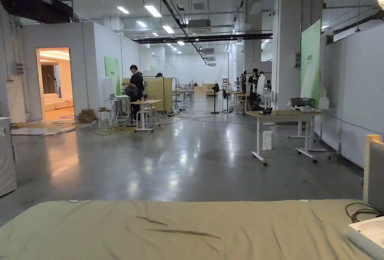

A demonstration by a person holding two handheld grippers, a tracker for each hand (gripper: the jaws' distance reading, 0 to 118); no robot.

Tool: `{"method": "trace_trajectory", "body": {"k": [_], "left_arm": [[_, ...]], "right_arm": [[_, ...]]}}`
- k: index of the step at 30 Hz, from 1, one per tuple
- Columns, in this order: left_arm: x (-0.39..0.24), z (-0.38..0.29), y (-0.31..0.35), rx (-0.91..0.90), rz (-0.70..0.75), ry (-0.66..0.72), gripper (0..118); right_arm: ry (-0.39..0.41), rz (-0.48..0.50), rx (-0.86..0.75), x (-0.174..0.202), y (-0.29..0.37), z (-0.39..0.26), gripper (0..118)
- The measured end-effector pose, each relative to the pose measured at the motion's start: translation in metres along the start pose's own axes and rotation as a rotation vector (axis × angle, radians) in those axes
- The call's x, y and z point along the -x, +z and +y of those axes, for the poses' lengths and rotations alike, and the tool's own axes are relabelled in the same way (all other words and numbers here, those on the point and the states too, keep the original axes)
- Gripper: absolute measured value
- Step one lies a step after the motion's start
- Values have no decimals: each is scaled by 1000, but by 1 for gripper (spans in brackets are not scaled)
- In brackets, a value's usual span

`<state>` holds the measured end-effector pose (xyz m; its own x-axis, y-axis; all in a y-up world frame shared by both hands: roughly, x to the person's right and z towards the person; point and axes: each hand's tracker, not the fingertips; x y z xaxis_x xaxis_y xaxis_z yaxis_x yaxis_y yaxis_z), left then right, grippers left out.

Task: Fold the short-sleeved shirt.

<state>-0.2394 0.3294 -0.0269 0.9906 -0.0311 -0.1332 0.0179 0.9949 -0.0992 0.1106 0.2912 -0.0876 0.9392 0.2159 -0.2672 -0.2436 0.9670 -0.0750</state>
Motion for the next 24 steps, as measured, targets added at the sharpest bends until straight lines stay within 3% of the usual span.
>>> {"method": "trace_trajectory", "body": {"k": [3,7,11,16,20,24], "left_arm": [[-7,-1,7,-43,-49,-29,43],[-11,-2,7,-17,-78,-83,5],[-5,-6,9,-3,-109,-6,2],[-1,5,26,-116,-141,62,2],[-9,17,27,-122,-123,-8,2],[-11,22,27,-120,-135,7,2]], "right_arm": [[-84,9,-11,0,4,4,0],[-175,42,-21,-6,9,3,0],[-199,10,-18,-14,14,5,0],[-235,13,-31,-22,15,9,0],[-239,21,-44,-20,16,13,0],[-229,29,-53,-17,18,15,0]]}}
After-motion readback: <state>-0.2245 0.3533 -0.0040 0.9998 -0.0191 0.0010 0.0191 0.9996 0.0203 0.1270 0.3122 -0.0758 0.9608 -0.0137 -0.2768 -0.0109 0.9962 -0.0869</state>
